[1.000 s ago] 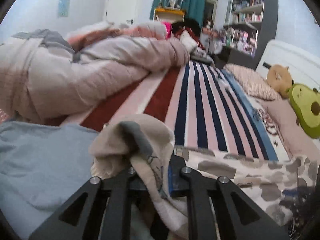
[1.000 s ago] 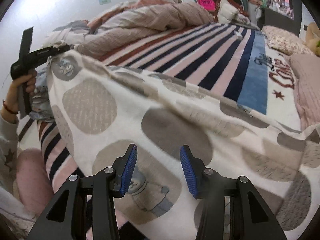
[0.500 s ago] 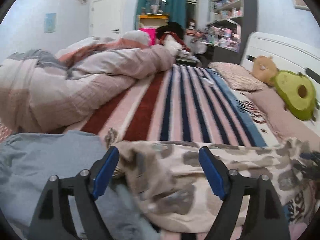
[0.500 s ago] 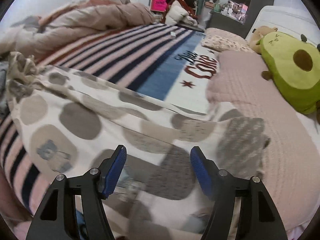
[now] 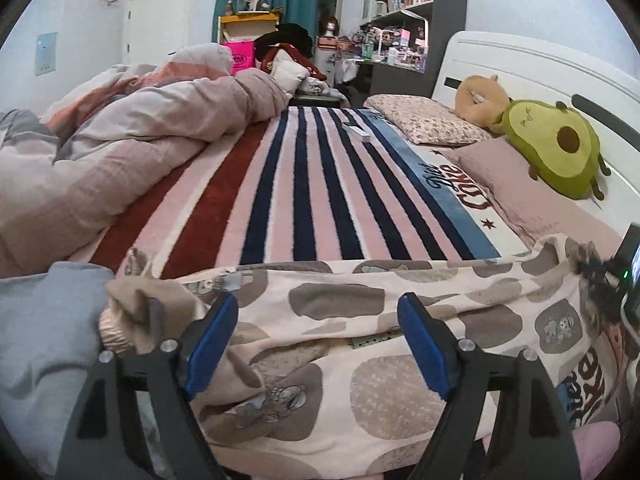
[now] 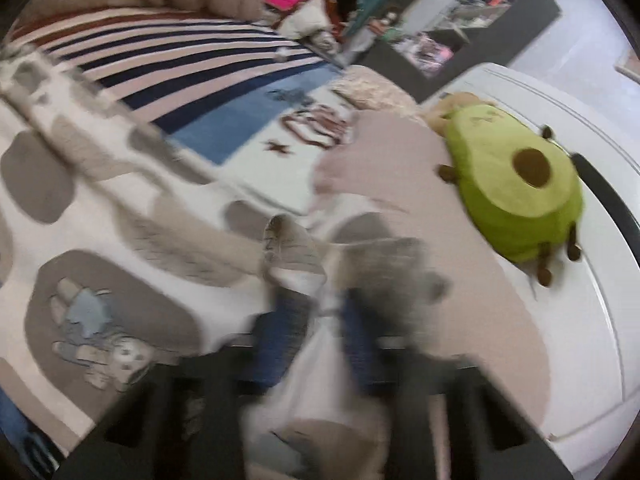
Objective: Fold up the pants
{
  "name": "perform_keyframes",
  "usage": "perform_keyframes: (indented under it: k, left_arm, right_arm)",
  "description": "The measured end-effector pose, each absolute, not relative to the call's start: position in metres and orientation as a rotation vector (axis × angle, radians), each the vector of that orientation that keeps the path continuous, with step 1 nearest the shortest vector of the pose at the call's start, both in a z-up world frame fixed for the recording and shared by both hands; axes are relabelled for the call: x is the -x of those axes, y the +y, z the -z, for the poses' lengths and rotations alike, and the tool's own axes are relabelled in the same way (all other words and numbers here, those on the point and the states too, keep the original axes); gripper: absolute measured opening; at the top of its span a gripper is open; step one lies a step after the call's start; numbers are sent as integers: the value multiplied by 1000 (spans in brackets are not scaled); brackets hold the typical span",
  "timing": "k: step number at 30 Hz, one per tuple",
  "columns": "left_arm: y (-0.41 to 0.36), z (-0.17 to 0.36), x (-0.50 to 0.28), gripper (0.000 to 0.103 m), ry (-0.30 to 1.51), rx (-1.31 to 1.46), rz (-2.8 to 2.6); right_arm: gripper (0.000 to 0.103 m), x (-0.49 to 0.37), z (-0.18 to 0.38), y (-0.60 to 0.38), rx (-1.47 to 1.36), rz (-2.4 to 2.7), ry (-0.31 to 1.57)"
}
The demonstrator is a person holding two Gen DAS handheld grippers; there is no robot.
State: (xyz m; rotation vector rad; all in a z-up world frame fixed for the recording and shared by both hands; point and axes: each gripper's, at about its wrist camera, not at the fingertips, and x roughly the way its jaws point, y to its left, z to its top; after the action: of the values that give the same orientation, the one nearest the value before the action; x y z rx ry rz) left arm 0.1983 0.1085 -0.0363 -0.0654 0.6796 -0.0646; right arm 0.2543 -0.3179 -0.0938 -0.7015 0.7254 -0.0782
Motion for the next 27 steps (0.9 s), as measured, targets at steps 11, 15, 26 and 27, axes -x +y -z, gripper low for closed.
perform_keyframes:
  k: [11, 15, 26, 27]
  left_arm:
    - [84, 54, -227, 79, 751, 31, 205]
    - [57, 72, -256, 79, 807, -6, 392]
    - [1, 137, -299, 68, 971, -242, 539]
    - [0, 140, -299, 63, 979, -250, 537]
  right_arm:
    - [3, -260, 44, -364, 529, 135, 743]
    - [3, -255, 20, -354, 535, 147, 644]
    - [2, -265, 1, -361, 452, 105, 630]
    - [2, -265, 5, -363, 440, 97, 640]
